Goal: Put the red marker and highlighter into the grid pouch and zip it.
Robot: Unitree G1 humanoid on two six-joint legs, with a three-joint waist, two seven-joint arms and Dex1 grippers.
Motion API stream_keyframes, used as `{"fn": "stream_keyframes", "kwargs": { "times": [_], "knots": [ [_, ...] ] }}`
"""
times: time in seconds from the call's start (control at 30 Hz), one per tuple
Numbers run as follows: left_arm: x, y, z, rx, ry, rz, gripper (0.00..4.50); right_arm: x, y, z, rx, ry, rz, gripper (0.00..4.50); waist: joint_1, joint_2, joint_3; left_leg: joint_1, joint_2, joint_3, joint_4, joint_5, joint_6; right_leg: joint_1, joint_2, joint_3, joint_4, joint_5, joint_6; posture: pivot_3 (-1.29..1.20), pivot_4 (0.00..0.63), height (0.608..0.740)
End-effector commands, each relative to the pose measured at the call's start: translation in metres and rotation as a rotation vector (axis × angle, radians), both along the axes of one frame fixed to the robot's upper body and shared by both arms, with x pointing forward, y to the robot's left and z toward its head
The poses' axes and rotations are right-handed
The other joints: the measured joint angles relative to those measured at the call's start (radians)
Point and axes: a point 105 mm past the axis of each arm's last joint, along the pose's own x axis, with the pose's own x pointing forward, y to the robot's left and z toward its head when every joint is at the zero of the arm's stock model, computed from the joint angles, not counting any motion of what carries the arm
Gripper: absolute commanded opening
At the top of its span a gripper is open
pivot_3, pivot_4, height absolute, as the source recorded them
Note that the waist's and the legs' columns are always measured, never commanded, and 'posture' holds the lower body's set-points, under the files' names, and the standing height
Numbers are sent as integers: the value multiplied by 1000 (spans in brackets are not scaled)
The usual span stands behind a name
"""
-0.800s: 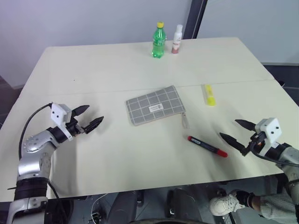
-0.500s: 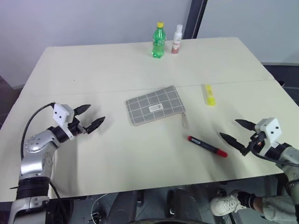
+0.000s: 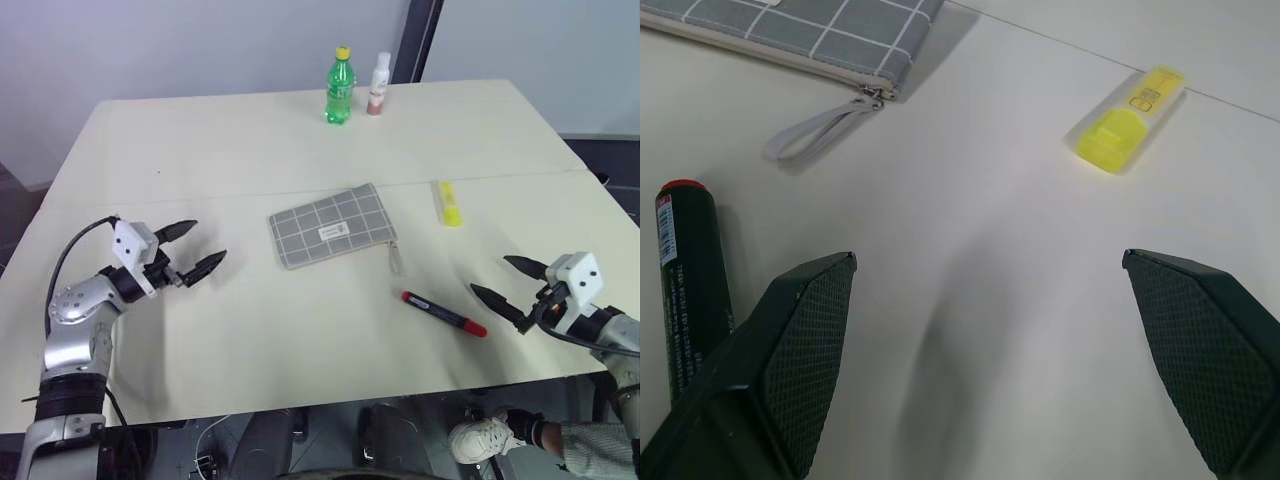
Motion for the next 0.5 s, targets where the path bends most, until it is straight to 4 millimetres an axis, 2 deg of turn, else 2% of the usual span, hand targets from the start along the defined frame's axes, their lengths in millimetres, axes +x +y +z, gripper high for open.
{"fn": "stream_keyframes", "kwargs": {
  "times": [0.03, 0.5],
  "knots": [
    [-3, 0, 8, 19, -47, -10, 4500, 3, 3, 12, -9, -50, 14, 4431, -1, 0, 0, 0, 0, 0, 0, 0, 0, 0, 0, 0, 0, 0, 0, 0, 150, 740],
    [-3, -2, 5, 31, -49, -14, 4500, 5, 5, 13, -10, -54, 11, 4431, 0, 0, 0, 0, 0, 0, 0, 0, 0, 0, 0, 0, 0, 0, 0, 0, 150, 740]
  ]
}}
